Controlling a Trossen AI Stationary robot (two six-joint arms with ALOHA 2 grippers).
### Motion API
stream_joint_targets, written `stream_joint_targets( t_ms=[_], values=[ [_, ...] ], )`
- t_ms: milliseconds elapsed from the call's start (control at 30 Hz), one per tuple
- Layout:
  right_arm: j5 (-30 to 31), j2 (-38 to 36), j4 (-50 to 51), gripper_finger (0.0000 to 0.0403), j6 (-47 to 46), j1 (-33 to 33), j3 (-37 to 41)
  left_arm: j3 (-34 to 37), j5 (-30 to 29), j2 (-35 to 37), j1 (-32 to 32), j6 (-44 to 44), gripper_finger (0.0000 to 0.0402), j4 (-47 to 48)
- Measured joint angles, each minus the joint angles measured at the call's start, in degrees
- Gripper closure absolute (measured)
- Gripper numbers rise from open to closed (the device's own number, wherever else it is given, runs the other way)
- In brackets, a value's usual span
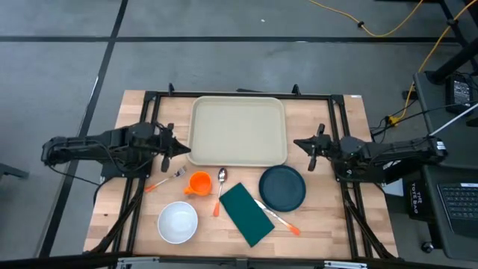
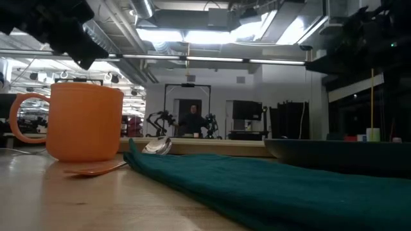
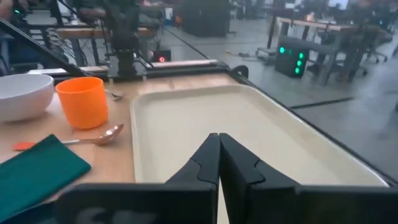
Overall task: Set up tray
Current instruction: Put the orange mug on the brown serving tray
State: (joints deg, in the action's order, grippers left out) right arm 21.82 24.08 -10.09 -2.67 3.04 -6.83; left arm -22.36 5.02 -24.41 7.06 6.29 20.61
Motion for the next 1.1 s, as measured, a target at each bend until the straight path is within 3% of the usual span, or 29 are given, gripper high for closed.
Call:
stream_joint_targets(
  t_ms=[233, 500, 700, 1100],
  values=[
    [-2.11, 0.96, -0.66, 0.0384, -1.30, -0.51, 0.00, -4.55, -11.52, -6.39, -11.90, 0.91, 0.0400, 1.92],
    [-2.01, 0.94, -3.15, 0.0390, 3.08, -0.51, 0.00, -6.90, -22.92, -13.13, -26.66, 13.23, 0.0400, 4.18],
    [-1.99, 0.92, -3.50, 0.0392, 2.90, -0.51, 0.00, -14.76, -31.59, -19.58, -36.15, 19.94, 0.0399, 11.86],
    [-1.97, 0.92, -4.02, 0.0381, 2.99, -0.51, 0.00, -32.73, -34.03, -40.48, -46.98, 39.81, 0.0399, 30.52]
  ],
)
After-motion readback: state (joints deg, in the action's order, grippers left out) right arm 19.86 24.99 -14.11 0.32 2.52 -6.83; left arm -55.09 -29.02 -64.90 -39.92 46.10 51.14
